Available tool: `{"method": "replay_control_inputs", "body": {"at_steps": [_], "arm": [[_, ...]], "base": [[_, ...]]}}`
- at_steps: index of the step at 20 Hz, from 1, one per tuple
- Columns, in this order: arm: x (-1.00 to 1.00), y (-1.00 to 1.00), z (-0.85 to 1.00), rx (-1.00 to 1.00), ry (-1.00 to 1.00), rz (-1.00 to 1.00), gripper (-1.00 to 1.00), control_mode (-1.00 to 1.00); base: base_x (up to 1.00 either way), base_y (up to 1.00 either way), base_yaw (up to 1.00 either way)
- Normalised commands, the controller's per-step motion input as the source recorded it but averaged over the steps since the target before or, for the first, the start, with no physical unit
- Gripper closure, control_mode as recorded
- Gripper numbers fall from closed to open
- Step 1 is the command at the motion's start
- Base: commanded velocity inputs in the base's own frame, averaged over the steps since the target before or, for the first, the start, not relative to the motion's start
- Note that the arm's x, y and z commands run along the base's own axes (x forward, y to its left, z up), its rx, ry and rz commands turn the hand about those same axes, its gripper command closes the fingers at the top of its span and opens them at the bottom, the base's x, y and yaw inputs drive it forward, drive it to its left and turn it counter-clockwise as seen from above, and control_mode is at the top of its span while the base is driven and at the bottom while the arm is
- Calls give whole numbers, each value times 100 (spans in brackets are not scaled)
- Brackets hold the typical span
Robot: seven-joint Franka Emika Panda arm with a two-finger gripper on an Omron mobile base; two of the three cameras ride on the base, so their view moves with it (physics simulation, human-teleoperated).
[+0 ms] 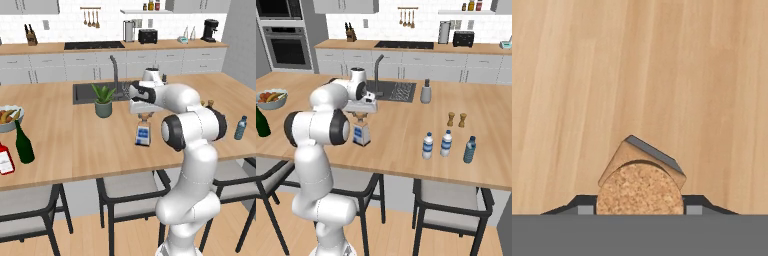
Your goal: Move the plastic bottles in the middle to the plastics group, and the glass bottles in the middle to the glass group.
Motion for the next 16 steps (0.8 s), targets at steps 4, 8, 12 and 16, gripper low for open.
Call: {"method": "replay_control_inputs", "body": {"at_steps": [4,8,12,16], "arm": [[-87,2,22,4,-16,8,100,-100],[-97,26,34,7,-24,14,100,-100],[-61,77,29,1,-4,23,100,-100],[-51,100,22,0,0,26,100,-100]], "base": [[0,0,0],[0,0,0],[0,0,0],[0,0,0]]}}
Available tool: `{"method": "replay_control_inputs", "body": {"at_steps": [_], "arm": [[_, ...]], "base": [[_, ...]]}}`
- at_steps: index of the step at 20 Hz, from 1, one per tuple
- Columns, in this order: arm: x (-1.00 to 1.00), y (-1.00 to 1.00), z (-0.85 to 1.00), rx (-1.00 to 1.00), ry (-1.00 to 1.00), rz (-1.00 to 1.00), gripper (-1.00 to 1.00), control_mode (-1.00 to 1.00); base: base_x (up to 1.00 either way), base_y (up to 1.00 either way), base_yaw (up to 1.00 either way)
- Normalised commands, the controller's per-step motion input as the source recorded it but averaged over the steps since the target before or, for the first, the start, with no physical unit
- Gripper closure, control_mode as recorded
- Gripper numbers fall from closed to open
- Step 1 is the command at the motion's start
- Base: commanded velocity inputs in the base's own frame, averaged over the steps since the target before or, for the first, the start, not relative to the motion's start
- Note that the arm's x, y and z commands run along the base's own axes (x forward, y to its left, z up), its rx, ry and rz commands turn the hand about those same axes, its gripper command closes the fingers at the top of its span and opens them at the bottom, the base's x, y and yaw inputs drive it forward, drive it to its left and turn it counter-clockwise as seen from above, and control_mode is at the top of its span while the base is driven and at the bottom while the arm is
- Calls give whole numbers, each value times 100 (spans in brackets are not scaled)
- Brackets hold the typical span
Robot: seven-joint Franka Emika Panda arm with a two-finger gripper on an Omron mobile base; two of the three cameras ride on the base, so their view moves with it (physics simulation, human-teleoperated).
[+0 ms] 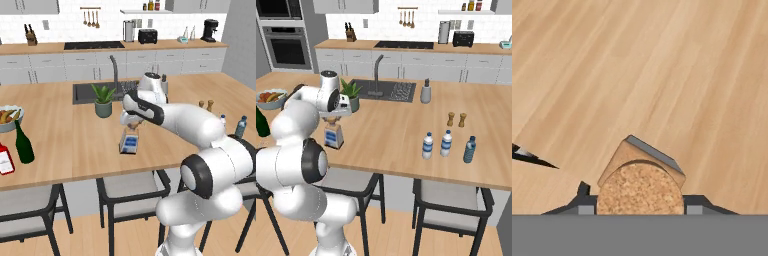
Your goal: Move the plastic bottles in the middle to the plastics group, and the glass bottles in the middle to the glass group.
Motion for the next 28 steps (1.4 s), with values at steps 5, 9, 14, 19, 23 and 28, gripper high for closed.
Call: {"method": "replay_control_inputs", "body": {"at_steps": [5,9,14,19,23,28], "arm": [[-13,100,30,0,0,21,100,-100],[-4,100,7,-2,0,18,100,-100],[-17,89,-7,0,-3,18,100,-100],[-14,74,-3,0,-12,17,100,-100],[0,75,0,0,-17,11,100,-100],[0,77,0,0,-13,5,100,-100]], "base": [[0,0,0],[0,0,0],[0,0,0],[0,0,0],[0,0,0],[0,0,0]]}}
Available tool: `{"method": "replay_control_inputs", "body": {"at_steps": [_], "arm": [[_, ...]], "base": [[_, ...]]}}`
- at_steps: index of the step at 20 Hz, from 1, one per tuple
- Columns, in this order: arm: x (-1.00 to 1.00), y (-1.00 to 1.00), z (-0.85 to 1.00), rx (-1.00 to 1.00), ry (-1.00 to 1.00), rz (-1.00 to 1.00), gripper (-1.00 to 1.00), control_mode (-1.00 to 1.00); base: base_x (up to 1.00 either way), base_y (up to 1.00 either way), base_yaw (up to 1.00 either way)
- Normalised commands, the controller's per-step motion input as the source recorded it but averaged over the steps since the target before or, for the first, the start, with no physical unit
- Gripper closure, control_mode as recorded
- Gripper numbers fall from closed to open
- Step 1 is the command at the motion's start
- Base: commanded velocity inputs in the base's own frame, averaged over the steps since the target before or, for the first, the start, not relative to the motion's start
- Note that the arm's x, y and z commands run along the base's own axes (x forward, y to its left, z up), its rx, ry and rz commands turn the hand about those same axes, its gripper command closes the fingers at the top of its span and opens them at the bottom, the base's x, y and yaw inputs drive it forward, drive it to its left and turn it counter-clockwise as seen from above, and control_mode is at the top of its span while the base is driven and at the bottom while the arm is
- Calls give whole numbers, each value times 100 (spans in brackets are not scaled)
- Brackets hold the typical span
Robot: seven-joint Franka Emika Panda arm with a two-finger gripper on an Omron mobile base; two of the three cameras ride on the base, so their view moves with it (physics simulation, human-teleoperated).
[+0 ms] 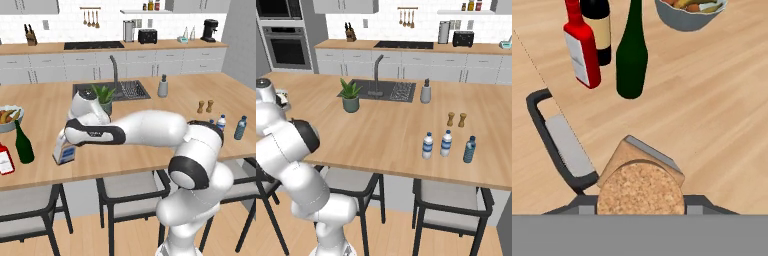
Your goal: Move the plastic bottles in the middle to the plastics group, and the glass bottles in the middle to the glass group.
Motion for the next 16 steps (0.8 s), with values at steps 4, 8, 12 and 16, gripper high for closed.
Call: {"method": "replay_control_inputs", "body": {"at_steps": [4,8,12,16], "arm": [[0,49,0,-1,0,4,100,-100],[0,14,0,-1,0,1,100,-100],[0,6,2,-3,11,0,100,-100],[0,8,0,-3,19,0,100,-100]], "base": [[0,0,0],[0,0,0],[0,0,0],[0,0,0]]}}
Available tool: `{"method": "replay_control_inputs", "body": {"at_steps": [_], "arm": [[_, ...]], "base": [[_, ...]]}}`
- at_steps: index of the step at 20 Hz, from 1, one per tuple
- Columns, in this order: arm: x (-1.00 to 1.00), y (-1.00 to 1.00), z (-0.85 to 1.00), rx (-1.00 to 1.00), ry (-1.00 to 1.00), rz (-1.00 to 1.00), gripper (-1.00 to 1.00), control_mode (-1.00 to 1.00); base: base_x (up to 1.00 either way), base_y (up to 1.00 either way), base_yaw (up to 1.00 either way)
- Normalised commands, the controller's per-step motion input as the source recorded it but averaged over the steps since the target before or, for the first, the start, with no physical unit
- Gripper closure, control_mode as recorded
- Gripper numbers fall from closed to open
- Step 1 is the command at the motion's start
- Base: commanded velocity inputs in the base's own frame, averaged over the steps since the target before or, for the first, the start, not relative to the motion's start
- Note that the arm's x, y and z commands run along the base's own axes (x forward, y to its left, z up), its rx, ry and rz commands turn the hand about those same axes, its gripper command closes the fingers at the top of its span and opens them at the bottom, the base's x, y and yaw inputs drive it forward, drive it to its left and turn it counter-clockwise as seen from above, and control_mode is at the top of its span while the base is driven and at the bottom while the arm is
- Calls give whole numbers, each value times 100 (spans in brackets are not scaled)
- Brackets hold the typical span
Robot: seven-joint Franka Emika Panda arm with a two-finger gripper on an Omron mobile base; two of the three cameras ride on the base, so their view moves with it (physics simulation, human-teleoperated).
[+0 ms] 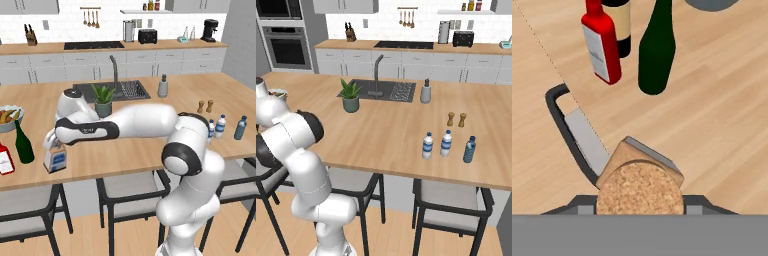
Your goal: Move the plastic bottles in the middle to the plastics group, and the glass bottles in the middle to the glass group.
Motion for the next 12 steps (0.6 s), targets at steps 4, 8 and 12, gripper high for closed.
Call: {"method": "replay_control_inputs", "body": {"at_steps": [4,8,12], "arm": [[0,18,-8,-3,12,0,100,-100],[0,21,-1,-2,1,0,100,-100],[4,13,0,0,-1,0,100,-100]], "base": [[0,0,0],[0,0,0],[0,0,0]]}}
